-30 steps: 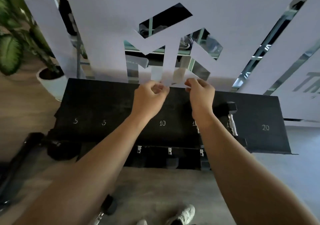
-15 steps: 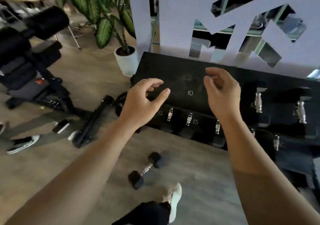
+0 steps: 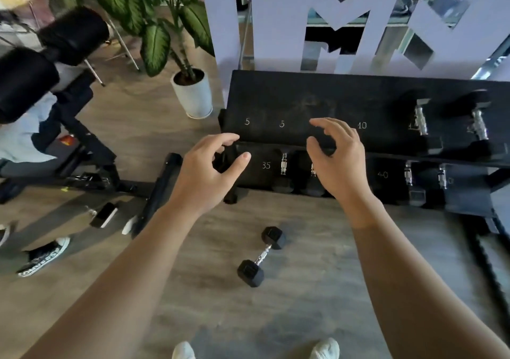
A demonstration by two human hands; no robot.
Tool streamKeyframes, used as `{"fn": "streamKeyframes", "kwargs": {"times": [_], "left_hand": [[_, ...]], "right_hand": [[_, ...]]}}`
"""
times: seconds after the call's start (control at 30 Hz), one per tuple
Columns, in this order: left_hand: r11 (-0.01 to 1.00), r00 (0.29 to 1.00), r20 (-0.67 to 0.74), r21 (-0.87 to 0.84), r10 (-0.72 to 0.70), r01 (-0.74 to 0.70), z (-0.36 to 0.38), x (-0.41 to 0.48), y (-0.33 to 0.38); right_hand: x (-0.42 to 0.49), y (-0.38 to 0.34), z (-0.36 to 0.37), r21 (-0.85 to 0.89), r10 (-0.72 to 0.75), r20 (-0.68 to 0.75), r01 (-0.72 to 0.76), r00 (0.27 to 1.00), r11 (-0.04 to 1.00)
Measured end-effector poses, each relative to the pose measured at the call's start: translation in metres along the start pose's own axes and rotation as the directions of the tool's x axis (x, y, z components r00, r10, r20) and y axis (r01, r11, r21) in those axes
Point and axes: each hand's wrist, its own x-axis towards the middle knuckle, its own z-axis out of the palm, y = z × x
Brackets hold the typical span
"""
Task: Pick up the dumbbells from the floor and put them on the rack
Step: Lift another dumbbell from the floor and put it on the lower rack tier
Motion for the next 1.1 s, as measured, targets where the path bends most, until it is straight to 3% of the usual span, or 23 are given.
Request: {"fn": "streamKeyframes", "kwargs": {"times": [0.27,0.43,0.73,1.0,1.1], "left_hand": [[0.997,0.984,0.177,-0.081,0.026,-0.012,-0.113,0.001,-0.132],[0.991,0.948,0.308,-0.130,0.076,-0.037,-0.139,0.038,-0.167],[0.983,0.884,0.439,-0.151,0.161,-0.104,-0.101,0.128,-0.190],[0.947,0.743,0.591,-0.132,0.313,-0.294,-0.055,0.196,-0.165],[0.915,0.652,0.649,-0.199,0.392,-0.352,-0.020,0.207,-0.153]], "right_hand": [[-0.041,-0.090,0.157,0.026,0.176,-0.030,-0.175,0.984,0.984],[-0.041,-0.117,0.194,0.032,0.220,-0.196,-0.218,0.956,0.975],[-0.001,-0.066,0.213,-0.021,0.295,-0.350,-0.322,0.889,0.946],[0.009,-0.046,0.214,-0.100,0.365,-0.479,-0.463,0.798,0.881],[-0.006,-0.032,0.214,-0.072,0.444,-0.567,-0.579,0.694,0.812]]}}
